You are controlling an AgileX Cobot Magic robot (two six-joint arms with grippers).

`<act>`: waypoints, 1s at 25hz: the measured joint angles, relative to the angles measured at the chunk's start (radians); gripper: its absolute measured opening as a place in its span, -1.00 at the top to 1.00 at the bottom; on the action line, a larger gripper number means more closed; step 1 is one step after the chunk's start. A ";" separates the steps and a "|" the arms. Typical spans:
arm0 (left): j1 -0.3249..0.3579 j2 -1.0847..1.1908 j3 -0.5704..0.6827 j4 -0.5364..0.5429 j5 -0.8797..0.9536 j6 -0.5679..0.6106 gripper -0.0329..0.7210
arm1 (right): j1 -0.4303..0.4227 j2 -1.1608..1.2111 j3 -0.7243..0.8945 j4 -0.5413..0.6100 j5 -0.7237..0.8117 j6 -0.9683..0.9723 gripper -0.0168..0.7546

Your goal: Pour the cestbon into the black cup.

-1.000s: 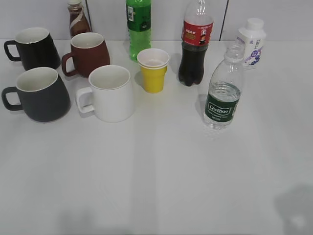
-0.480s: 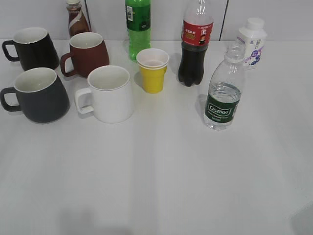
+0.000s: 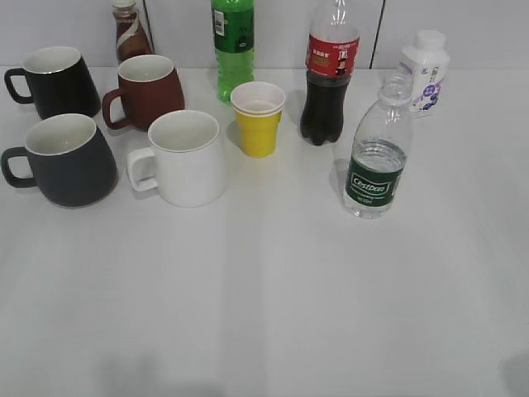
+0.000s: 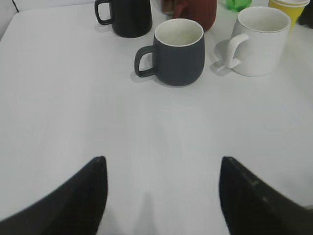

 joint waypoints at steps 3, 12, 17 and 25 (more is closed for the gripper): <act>0.004 0.000 0.000 0.000 0.000 0.000 -0.47 | -0.122 -0.034 0.000 0.000 -0.004 0.000 -0.58; 0.092 -0.012 0.001 -0.001 -0.002 -0.001 -0.46 | -0.479 -0.168 0.002 0.009 -0.009 0.000 -0.58; 0.092 -0.015 0.001 -0.002 -0.003 -0.001 -0.45 | -0.482 -0.168 0.002 0.014 -0.009 0.000 -0.58; 0.092 -0.015 0.001 -0.001 -0.003 -0.002 -0.36 | -0.483 -0.168 0.002 0.014 -0.010 0.000 -0.58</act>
